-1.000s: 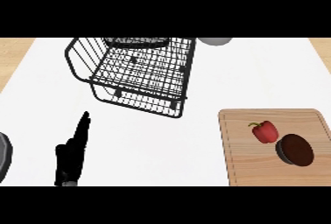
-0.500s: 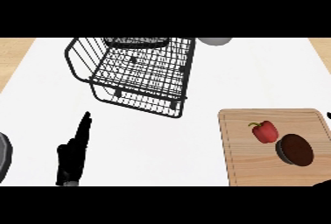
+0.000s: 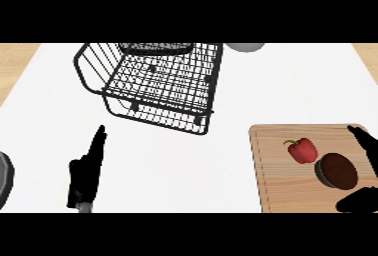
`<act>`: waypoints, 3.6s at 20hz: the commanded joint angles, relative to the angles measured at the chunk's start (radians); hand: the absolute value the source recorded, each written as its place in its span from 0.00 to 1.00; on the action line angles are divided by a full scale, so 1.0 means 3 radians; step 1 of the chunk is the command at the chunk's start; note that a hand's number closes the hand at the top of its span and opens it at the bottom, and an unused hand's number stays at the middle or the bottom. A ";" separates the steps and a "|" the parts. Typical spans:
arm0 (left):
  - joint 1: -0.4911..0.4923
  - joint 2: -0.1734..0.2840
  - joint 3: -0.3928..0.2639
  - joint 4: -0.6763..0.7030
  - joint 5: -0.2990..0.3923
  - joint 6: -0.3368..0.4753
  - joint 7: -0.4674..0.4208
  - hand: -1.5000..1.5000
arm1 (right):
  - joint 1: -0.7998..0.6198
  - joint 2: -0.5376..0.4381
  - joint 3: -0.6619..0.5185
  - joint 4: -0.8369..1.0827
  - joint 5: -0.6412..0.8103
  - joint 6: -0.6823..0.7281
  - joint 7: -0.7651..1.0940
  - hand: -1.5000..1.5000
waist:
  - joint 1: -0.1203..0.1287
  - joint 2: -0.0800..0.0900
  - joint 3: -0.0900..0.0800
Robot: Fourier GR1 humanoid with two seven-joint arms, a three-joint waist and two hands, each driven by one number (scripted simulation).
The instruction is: Pick the cupcake from the cutting board and place it in the tiered basket
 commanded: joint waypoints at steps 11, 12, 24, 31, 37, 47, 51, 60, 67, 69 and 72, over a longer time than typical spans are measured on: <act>0.0030 -0.0026 0.0173 0.0071 -0.0071 -0.0144 0.0124 0.50 | -0.0186 0.0380 -0.0027 0.0140 0.0205 0.0574 0.0321 0.00 | -0.0011 0.0014 -0.0015; 0.0073 -0.0037 0.0154 -0.0028 -0.0086 -0.0154 0.0131 0.50 | -0.0318 0.0360 -0.0060 0.0410 0.0255 0.0580 0.0144 0.00 | -0.0002 0.0015 -0.0015; 0.0167 -0.0146 0.0154 -0.0026 -0.0196 -0.0169 0.0123 0.50 | -0.0276 0.0479 -0.0244 0.0891 0.0402 0.0604 -0.0187 0.00 | 0.0000 0.0016 -0.0014; 0.0032 -0.0078 0.0310 -0.0066 -0.0171 -0.0298 0.0217 0.50 | -0.0183 0.0547 -0.0354 0.0841 0.0459 0.0682 -0.0295 0.00 | -0.0014 0.0014 -0.0015; 0.0334 -0.0131 0.0228 -0.0319 -0.0233 -0.0288 0.0203 0.50 | -0.0161 0.0562 -0.0289 0.1038 0.0681 0.0442 -0.0756 1.00 | -0.0002 0.0012 -0.0014; 0.0005 -0.0237 0.0287 0.0035 -0.0257 -0.0306 0.0107 0.50 | -0.0563 0.0946 0.0378 0.1305 0.1443 -0.0097 -0.0888 1.00 | 0.0020 0.0021 -0.0015; 0.0065 -0.0220 0.0265 0.0090 -0.0295 -0.0312 0.0044 0.50 | -0.0890 0.1509 0.1100 0.1005 0.1690 0.0210 -0.0453 1.00 | 0.0090 0.0025 -0.0021; 0.0275 -0.0215 0.0237 -0.0207 -0.0332 -0.0273 0.0145 0.50 | -0.0883 0.2070 0.0975 -0.0066 0.1408 -0.0099 0.0173 1.00 | -0.0025 -0.0010 -0.0014; 0.0086 -0.0200 0.0370 -0.0003 -0.0269 -0.0299 0.0109 0.50 | -0.1573 0.2081 0.0905 -0.1273 0.1401 0.0282 0.0887 1.00 | -0.0063 -0.0016 -0.0022; 0.0090 -0.0315 0.0238 -0.0052 -0.0372 -0.0206 0.0174 0.50 | -0.1915 0.1987 0.0608 -0.1326 0.1319 0.0491 0.0858 1.00 | -0.0036 -0.0002 -0.0019; 0.0021 -0.0338 0.0247 -0.0009 -0.0374 -0.0204 0.0222 0.50 | -0.2428 0.2081 0.0795 -0.1291 0.1423 0.0761 0.1331 1.00 | -0.0016 -0.0001 -0.0021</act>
